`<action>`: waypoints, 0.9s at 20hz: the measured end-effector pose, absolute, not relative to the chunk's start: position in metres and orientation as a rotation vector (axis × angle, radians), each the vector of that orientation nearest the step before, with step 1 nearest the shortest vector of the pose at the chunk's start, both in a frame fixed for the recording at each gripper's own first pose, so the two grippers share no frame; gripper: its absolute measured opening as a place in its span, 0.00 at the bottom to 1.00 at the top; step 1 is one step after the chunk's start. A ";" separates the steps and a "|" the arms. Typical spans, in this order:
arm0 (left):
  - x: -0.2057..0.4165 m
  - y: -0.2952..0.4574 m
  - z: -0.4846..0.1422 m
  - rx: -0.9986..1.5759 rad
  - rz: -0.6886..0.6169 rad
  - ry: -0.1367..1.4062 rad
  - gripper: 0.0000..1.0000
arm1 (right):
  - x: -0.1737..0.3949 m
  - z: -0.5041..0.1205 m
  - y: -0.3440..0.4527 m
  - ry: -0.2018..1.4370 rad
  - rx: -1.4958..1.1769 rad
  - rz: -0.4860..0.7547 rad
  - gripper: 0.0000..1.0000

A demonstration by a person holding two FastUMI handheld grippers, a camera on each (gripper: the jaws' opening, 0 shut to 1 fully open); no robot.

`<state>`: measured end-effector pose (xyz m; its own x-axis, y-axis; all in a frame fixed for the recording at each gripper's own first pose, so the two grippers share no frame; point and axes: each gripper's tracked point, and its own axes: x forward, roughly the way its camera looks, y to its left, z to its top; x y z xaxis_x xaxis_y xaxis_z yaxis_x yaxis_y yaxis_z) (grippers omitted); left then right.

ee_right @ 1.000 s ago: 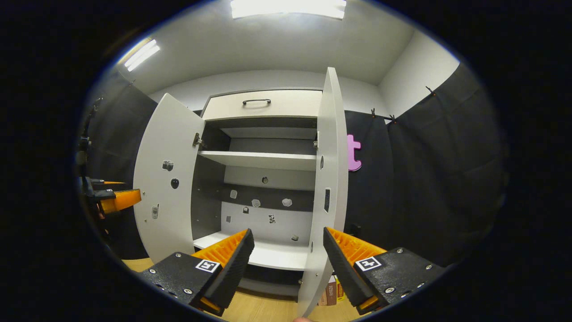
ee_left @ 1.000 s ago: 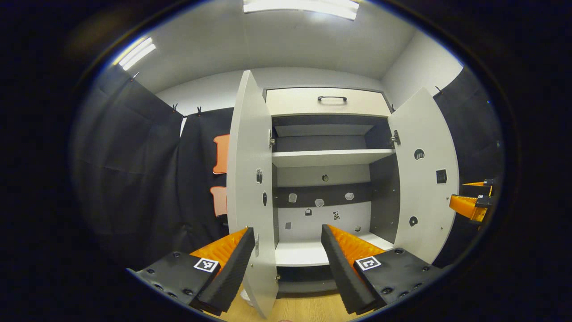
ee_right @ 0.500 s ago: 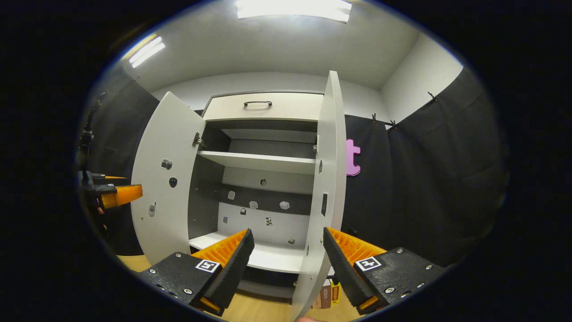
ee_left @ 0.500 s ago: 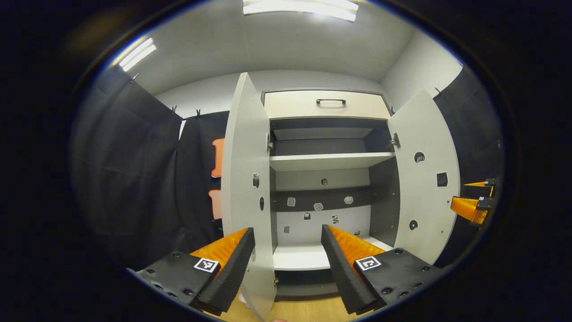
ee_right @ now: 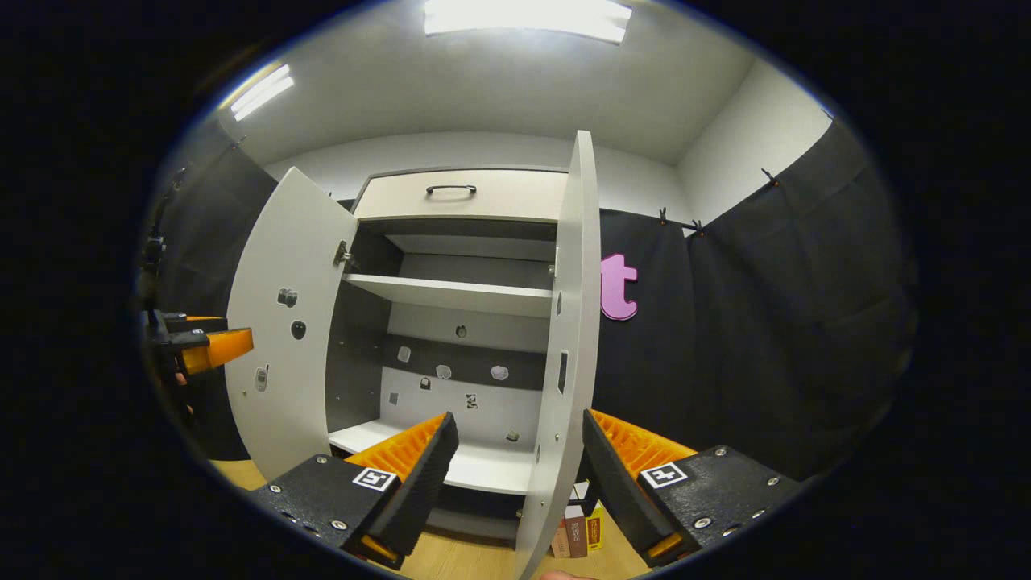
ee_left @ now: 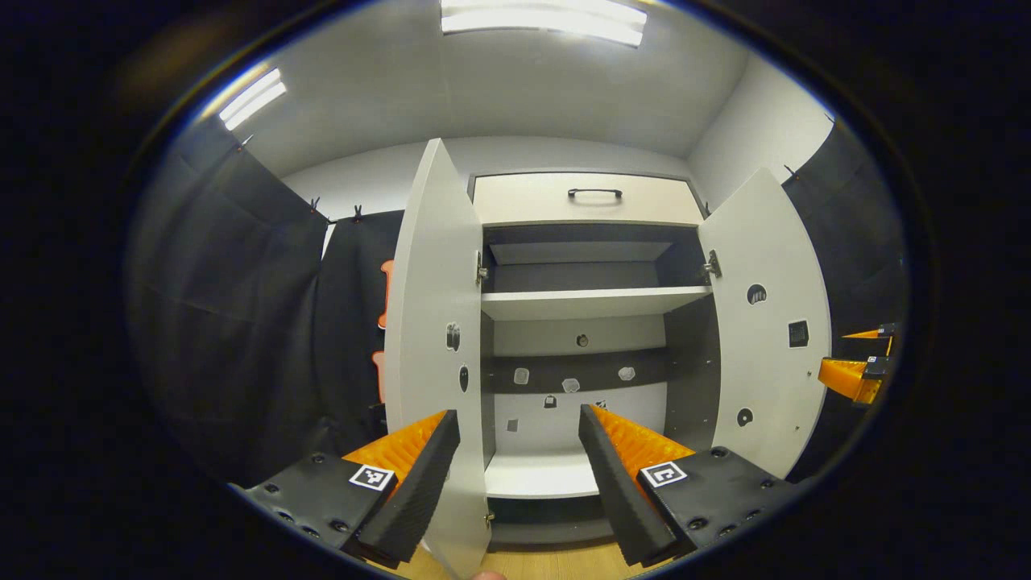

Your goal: Open the right door of the double-door shoe cabinet with the right hand, and open the left door with the left hand.

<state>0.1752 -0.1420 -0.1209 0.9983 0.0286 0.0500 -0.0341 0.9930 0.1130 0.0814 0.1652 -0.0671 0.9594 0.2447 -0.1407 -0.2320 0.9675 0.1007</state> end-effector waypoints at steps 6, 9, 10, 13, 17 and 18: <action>0.193 -0.146 -0.123 0.100 0.037 -0.060 0.95 | 0.085 -0.061 0.157 0.147 0.069 0.214 0.94; 0.202 -0.156 -0.126 0.112 0.013 -0.061 0.96 | 0.086 -0.057 0.151 0.134 0.059 0.192 0.94; 0.205 -0.159 -0.126 0.114 0.004 -0.063 0.95 | 0.085 -0.056 0.149 0.130 0.059 0.186 0.94; 0.210 -0.166 -0.127 0.122 -0.016 -0.067 0.95 | 0.087 -0.054 0.146 0.118 0.060 0.172 0.94; 0.210 -0.171 -0.130 0.142 -0.033 -0.061 0.95 | 0.089 -0.057 0.148 0.118 0.058 0.178 0.94; 0.210 -0.170 -0.129 0.145 -0.032 -0.061 0.95 | 0.089 -0.057 0.149 0.120 0.057 0.181 0.94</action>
